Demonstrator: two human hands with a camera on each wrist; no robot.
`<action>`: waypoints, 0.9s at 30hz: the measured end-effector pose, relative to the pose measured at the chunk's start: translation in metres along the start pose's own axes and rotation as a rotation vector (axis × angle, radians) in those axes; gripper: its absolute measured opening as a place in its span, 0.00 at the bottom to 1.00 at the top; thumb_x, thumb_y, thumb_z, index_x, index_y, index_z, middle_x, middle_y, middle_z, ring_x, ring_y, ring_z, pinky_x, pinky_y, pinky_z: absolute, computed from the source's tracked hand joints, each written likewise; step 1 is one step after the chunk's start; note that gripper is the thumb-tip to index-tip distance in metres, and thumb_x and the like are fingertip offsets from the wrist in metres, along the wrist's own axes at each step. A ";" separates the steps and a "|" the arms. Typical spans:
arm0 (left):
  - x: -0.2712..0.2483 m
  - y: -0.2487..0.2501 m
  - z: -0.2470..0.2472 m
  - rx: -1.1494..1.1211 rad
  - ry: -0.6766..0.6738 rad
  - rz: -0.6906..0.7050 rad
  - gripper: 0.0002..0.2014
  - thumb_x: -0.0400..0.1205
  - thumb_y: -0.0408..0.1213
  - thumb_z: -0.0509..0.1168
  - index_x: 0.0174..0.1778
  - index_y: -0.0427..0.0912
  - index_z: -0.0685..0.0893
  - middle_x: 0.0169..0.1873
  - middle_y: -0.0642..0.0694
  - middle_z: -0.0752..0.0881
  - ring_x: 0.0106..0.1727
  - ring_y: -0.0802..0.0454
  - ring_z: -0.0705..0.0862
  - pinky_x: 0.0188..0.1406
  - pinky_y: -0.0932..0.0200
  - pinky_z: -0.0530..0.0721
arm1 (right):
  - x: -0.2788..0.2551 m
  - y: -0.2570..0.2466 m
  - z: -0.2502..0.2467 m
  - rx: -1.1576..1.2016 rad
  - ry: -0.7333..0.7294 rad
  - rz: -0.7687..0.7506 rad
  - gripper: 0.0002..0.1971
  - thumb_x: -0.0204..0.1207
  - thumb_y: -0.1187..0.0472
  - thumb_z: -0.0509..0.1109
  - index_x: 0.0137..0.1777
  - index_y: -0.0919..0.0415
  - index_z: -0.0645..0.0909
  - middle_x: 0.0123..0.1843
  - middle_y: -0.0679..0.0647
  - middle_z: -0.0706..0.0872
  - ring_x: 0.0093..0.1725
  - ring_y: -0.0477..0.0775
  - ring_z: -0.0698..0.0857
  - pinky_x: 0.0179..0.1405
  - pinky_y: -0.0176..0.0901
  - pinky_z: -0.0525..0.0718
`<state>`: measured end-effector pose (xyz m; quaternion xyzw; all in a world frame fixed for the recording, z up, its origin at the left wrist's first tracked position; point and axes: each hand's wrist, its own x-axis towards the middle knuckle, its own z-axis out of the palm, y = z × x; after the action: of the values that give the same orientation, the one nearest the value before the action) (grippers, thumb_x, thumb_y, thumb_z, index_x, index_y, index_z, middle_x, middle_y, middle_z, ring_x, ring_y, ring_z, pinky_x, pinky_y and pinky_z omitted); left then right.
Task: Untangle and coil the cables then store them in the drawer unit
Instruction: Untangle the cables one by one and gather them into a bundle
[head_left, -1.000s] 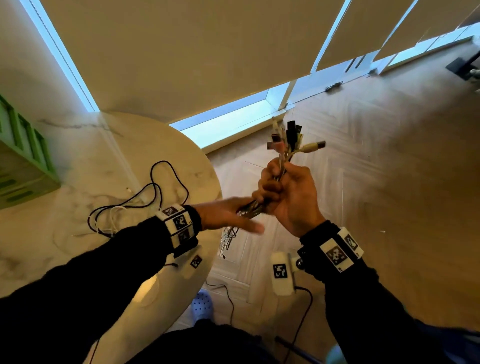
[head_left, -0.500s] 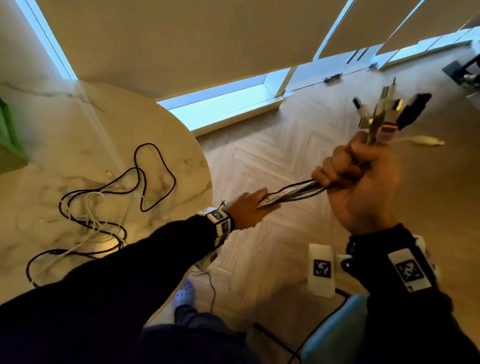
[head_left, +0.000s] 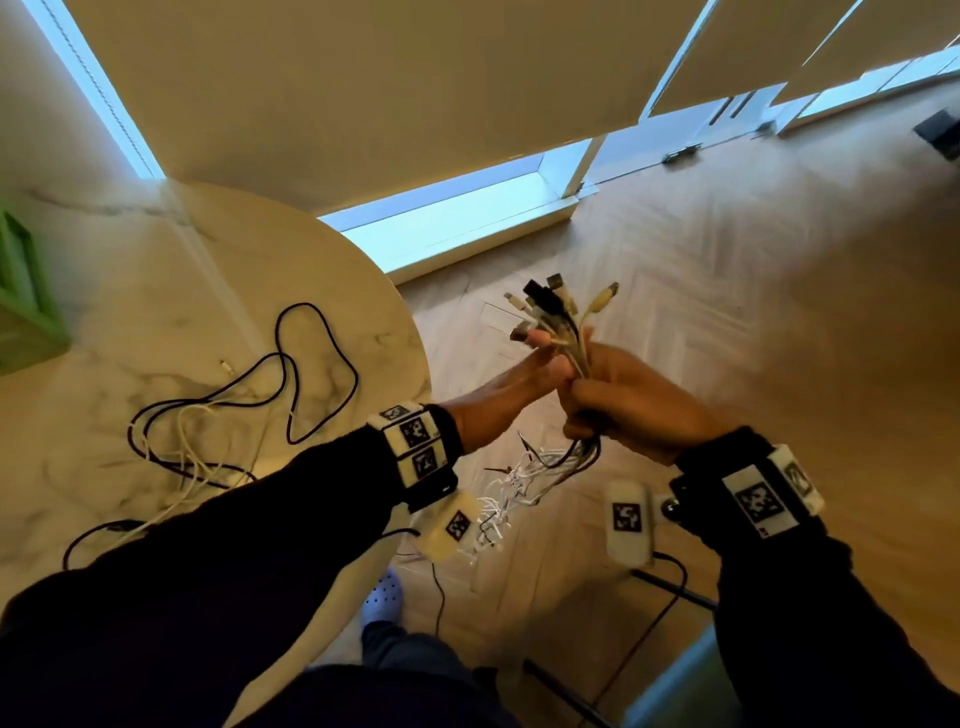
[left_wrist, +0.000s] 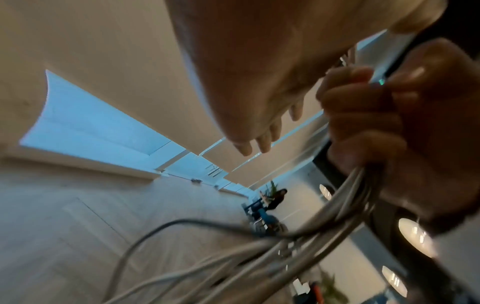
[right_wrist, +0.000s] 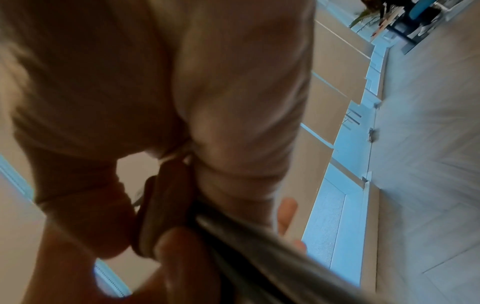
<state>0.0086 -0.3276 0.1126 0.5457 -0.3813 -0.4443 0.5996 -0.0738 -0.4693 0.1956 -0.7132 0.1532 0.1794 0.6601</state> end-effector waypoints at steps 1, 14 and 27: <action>0.002 0.009 0.002 -0.064 0.033 -0.001 0.30 0.85 0.66 0.52 0.84 0.61 0.62 0.87 0.53 0.62 0.87 0.57 0.59 0.87 0.42 0.56 | 0.002 0.000 0.003 -0.053 -0.037 0.007 0.09 0.74 0.71 0.63 0.53 0.66 0.77 0.31 0.50 0.70 0.28 0.46 0.69 0.30 0.40 0.75; -0.002 0.062 -0.018 0.157 0.000 -0.113 0.21 0.93 0.47 0.48 0.37 0.41 0.72 0.35 0.49 0.90 0.45 0.49 0.91 0.55 0.57 0.87 | 0.051 0.077 0.042 0.001 -0.432 0.165 0.14 0.78 0.76 0.70 0.33 0.63 0.75 0.54 0.61 0.90 0.62 0.50 0.88 0.58 0.36 0.82; -0.009 0.068 -0.054 -0.438 0.472 0.046 0.13 0.86 0.35 0.62 0.35 0.47 0.71 0.29 0.51 0.67 0.30 0.53 0.67 0.44 0.56 0.80 | 0.082 0.196 -0.010 -0.786 0.759 0.177 0.19 0.83 0.43 0.64 0.48 0.59 0.84 0.38 0.60 0.88 0.40 0.66 0.88 0.40 0.51 0.83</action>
<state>0.0647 -0.3014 0.1743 0.4827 -0.1391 -0.3632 0.7847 -0.0898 -0.4941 -0.0149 -0.9048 0.3614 0.0083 0.2250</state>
